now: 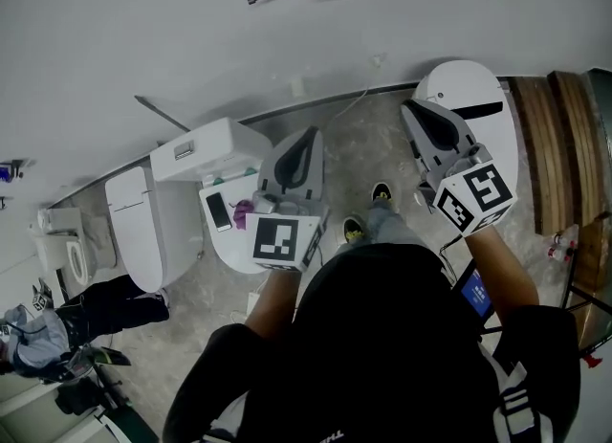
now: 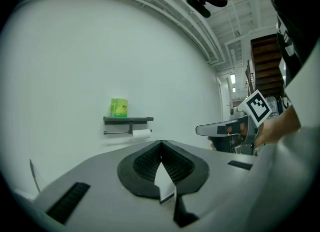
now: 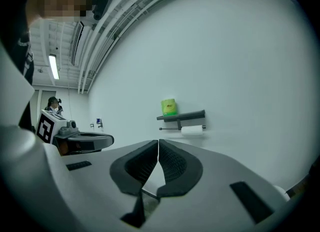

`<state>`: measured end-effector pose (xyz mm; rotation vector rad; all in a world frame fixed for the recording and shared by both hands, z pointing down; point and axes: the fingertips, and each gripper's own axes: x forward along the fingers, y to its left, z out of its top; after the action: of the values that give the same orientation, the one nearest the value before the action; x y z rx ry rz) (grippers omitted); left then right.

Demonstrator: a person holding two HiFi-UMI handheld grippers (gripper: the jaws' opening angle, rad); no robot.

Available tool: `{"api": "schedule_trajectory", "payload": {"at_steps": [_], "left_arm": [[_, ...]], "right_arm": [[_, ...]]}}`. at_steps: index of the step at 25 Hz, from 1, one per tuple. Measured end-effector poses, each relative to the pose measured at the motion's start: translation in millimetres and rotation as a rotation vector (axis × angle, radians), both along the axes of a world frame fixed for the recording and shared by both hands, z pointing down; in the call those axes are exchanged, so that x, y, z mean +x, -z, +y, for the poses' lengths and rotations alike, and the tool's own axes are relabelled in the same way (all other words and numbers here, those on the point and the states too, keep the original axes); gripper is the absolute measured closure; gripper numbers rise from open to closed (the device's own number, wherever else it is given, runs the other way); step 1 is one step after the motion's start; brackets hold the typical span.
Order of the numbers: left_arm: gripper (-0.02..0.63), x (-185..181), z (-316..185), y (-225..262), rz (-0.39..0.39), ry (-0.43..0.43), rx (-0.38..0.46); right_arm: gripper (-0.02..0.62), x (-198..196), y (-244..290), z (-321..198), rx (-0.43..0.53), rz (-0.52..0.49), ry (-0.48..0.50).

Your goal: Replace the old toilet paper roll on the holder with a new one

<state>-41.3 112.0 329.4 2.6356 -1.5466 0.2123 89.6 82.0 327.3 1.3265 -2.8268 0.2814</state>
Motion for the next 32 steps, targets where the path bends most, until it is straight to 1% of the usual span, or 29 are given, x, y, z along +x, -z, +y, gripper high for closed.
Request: {"api": "schedule_trajectory", "payload": {"at_steps": [5, 13, 16, 22, 27, 32], "left_arm": [[0.584, 25, -36, -2, -0.006, 0.009, 0.008], [0.584, 66, -79, -7, -0.036, 0.001, 0.007], [0.583, 71, -88, -6, -0.049, 0.014, 0.002], [0.583, 76, -102, -2, -0.067, 0.010, 0.004], [0.584, 77, -112, -4, -0.064, 0.009, 0.000], [0.584, 71, -126, -9, -0.051, 0.001, -0.007]], "right_arm": [[0.575, 26, -9, -37, -0.026, -0.012, 0.001], [0.575, 60, -14, -78, -0.023, -0.050, 0.008], [0.575, 66, -16, -88, -0.025, -0.055, 0.011], [0.575, 67, -15, -106, -0.030, -0.073, 0.023], [0.575, 68, -13, -116, -0.024, -0.068, 0.015], [0.575, 66, -16, -131, -0.024, -0.039, -0.003]]}}
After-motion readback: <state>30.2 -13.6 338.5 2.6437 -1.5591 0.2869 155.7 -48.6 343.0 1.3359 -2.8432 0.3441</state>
